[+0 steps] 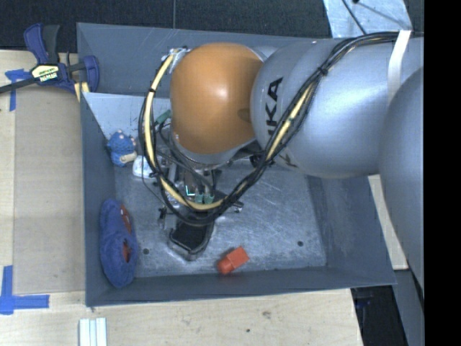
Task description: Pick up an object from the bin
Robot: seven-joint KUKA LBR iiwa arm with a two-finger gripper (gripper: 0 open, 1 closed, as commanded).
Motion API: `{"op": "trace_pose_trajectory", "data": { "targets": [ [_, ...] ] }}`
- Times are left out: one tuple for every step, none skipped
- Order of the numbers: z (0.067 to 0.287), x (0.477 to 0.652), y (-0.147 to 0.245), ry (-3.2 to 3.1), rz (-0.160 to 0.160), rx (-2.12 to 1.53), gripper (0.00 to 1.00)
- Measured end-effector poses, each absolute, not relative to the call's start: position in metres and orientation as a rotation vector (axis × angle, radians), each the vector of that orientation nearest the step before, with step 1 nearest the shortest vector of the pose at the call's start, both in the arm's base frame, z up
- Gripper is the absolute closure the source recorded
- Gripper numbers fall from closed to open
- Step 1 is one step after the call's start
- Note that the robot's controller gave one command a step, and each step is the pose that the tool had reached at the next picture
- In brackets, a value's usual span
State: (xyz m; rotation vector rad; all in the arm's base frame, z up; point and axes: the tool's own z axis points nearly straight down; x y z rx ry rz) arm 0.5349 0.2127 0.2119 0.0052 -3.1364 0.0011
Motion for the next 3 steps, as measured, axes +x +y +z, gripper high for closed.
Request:
{"op": "trace_pose_trajectory", "data": {
  "targets": [
    [0.070, 0.617, 0.129, -3.135, -0.004, 0.318, 0.00],
    [0.102, 0.615, 0.124, -3.148, -0.002, 0.085, 0.00],
    [0.100, 0.617, 0.115, -3.138, -0.002, -0.255, 0.00]
  ]
}}
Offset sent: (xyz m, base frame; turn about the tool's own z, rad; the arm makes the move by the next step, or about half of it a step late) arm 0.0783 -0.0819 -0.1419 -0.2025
